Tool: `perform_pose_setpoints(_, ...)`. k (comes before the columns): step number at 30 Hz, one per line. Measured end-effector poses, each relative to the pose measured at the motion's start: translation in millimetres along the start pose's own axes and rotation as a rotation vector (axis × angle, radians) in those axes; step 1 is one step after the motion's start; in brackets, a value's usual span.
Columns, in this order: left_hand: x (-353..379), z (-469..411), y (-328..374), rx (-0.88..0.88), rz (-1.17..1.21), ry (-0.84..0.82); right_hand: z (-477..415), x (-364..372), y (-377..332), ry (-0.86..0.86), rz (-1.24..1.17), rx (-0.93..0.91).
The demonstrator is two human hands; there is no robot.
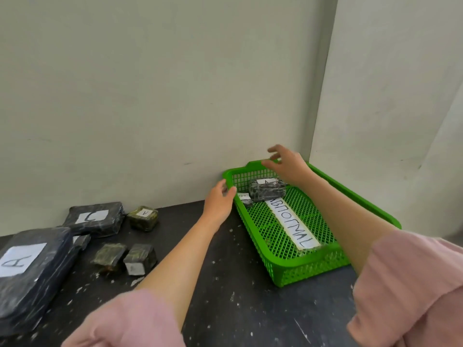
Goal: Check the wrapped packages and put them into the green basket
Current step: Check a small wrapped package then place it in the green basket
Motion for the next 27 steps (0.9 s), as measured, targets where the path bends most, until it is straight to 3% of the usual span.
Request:
perform_pose_setpoints(6, -92.1, 90.7, -16.0, 0.196, -0.042, 0.276, 44.0, 31.1, -106.4, 0.126, -0.233, -0.193)
perform_pose_setpoints(10, -166.7, 156.9, -80.0, 0.205, -0.248, 0.435, 78.7, 104.3, -150.2, 0.046, -0.301, -0.227)
perform_pose_setpoints(16, -209.1, 198.3, -167.6, 0.029, -0.78, 0.274, 122.4, 222.8, -170.4, -0.237, -0.225, -0.152)
perform_pose_setpoints(23, -212.4, 198.8, -173.5, 0.067, -0.785, 0.267, 125.8, 236.4, -182.7, -0.186, -0.182, -0.092)
perform_pose_setpoints(27, -213.4, 197.7, -173.8, 0.065, -0.781, 0.282, 154.2, 217.8, -176.0, -0.096, -0.363, -0.024)
Point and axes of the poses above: each hand's wrist, its own z-axis away from the middle knuckle, its own x-axis out of the palm, y = z × x, the point moved 8 cm from there along -z, towards the middle knuckle, and after that the axes turned 9 degrees about -x, right-handed, at the moved point
